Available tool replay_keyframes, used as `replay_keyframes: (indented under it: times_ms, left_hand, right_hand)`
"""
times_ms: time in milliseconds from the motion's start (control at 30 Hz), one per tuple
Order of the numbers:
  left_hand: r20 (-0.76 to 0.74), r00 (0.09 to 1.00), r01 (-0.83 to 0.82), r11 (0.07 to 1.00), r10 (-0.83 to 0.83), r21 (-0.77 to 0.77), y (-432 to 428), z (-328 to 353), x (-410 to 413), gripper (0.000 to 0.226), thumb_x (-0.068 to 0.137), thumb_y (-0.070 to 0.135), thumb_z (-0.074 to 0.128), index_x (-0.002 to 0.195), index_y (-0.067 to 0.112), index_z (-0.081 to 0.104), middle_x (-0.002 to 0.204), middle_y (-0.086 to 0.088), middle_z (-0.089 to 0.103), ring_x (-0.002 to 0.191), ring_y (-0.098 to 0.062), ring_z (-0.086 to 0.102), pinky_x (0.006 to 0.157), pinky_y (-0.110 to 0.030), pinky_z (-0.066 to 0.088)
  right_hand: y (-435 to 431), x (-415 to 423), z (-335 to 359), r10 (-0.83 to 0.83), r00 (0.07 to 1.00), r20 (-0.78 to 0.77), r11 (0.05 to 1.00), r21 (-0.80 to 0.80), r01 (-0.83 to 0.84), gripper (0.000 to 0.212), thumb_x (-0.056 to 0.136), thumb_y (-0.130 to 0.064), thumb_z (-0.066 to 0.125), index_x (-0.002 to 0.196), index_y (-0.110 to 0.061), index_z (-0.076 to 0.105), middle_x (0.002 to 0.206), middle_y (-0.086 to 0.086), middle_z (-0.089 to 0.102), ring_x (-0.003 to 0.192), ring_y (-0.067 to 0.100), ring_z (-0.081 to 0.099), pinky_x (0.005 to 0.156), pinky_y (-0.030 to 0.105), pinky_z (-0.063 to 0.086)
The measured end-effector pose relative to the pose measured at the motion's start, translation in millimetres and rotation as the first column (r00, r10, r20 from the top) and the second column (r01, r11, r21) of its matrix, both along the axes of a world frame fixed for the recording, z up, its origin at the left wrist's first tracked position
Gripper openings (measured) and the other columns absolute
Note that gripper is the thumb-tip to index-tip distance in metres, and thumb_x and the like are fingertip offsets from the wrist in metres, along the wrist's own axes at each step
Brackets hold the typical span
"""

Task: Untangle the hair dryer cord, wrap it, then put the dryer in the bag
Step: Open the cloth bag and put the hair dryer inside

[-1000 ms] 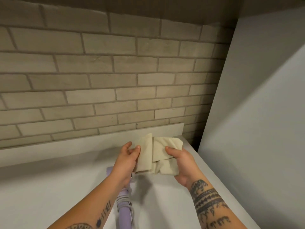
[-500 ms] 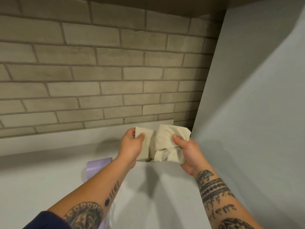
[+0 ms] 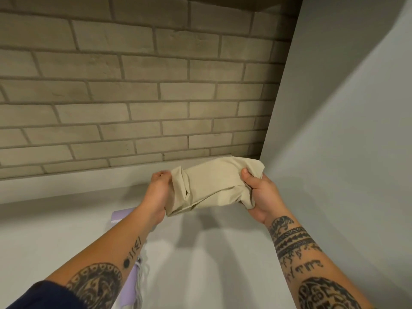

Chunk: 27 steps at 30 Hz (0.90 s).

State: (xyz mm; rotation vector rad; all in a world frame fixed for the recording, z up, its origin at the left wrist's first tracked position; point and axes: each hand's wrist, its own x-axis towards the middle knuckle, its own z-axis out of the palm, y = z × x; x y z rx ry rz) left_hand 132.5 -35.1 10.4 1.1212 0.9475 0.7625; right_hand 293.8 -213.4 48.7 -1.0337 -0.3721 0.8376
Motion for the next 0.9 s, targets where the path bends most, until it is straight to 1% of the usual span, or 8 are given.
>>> replay_keyframes:
  times_ms: [100,167,333,433,533,667,767,900]
  left_hand:
    - [-0.068,0.984,0.154,0.973,-0.168,-0.171,-11,2,1,0.085,0.069,0.095,0.049,0.123,0.032,0.062,0.116,-0.001,0.076,0.104,-0.026,0.072,0.08,-0.044,0.059]
    - [-0.059,0.966,0.231,0.939,-0.253,-0.254,-16,3,4,0.106,0.046,0.099,0.064,0.125,0.029,0.061,0.115,-0.005,0.076,0.102,-0.031,0.075,0.08,-0.056,0.06]
    - [-0.081,0.97,0.211,0.961,-0.228,-0.178,-20,-3,12,0.032,0.094,0.011,0.065,0.125,0.007,0.057,0.105,-0.016,0.075,0.091,-0.034,0.072,0.075,-0.048,0.058]
    - [-0.103,0.986,0.117,0.981,-0.134,-0.156,-7,-16,5,0.022,0.097,-0.006,0.051,0.113,0.003,0.064,0.105,-0.018,0.074,0.095,-0.035,0.072,0.078,-0.046,0.059]
    - [-0.121,0.991,0.043,0.985,-0.064,-0.166,14,-32,-11,0.019,0.093,-0.003,0.061,0.11,0.003,0.066,0.103,-0.02,0.075,0.089,-0.035,0.073,0.078,-0.049,0.061]
    - [-0.15,0.988,0.003,0.98,-0.033,-0.199,24,-44,-27,0.008,0.102,0.018,0.06,0.108,0.013,0.063,0.082,-0.008,0.067,0.065,-0.021,0.06,0.045,-0.024,0.048]
    - [-0.292,0.955,-0.07,0.997,0.06,-0.023,28,-54,-29,0.028,0.101,0.03,0.061,0.123,0.012,0.061,0.093,-0.011,0.068,0.071,-0.028,0.06,0.053,-0.027,0.047]
    - [-0.54,0.824,0.036,0.935,0.172,0.353,17,-51,-26,0.057,0.096,0.034,0.065,0.147,0.013,0.048,0.145,-0.015,0.053,0.123,-0.036,0.058,0.092,-0.035,0.049]
  right_hand:
    - [-2,-3,7,0.055,0.999,-0.002,0.998,0.015,-0.054,0.038,0.096,-0.015,0.06,0.133,-0.007,0.057,0.128,0.019,0.067,0.101,0.032,0.069,0.063,0.04,0.06]
    - [-3,-4,11,0.078,0.997,0.001,0.997,0.023,-0.078,0.041,0.095,-0.016,0.061,0.134,-0.005,0.057,0.129,0.02,0.066,0.101,0.032,0.069,0.063,0.038,0.06]
    - [-13,7,17,0.066,0.998,0.004,0.996,0.068,-0.066,0.045,0.09,-0.021,0.064,0.132,-0.005,0.059,0.121,0.018,0.069,0.094,0.028,0.072,0.063,0.035,0.06]
    - [-20,17,16,-0.052,0.998,0.044,0.998,0.046,0.05,0.036,0.095,-0.019,0.063,0.128,-0.006,0.061,0.105,0.013,0.074,0.08,0.022,0.072,0.054,0.03,0.057]
    - [-27,30,6,-0.179,0.98,0.087,0.984,-0.001,0.18,0.025,0.098,-0.012,0.06,0.122,-0.005,0.061,0.094,0.009,0.072,0.065,0.015,0.071,0.045,0.023,0.051]
    - [-27,41,-17,-0.197,0.962,0.191,0.972,-0.087,0.217,0.029,0.096,-0.015,0.066,0.123,-0.006,0.061,0.116,0.018,0.072,0.091,0.028,0.073,0.059,0.03,0.058]
    - [-22,37,-28,-0.161,0.972,0.173,0.979,-0.097,0.18,0.03,0.096,-0.017,0.066,0.124,-0.007,0.061,0.118,0.018,0.072,0.095,0.03,0.072,0.059,0.031,0.058]
    - [-11,27,-28,-0.14,0.986,0.087,0.982,-0.114,0.149,0.022,0.095,-0.021,0.067,0.116,-0.015,0.066,0.104,0.009,0.076,0.086,0.026,0.071,0.067,0.035,0.053]
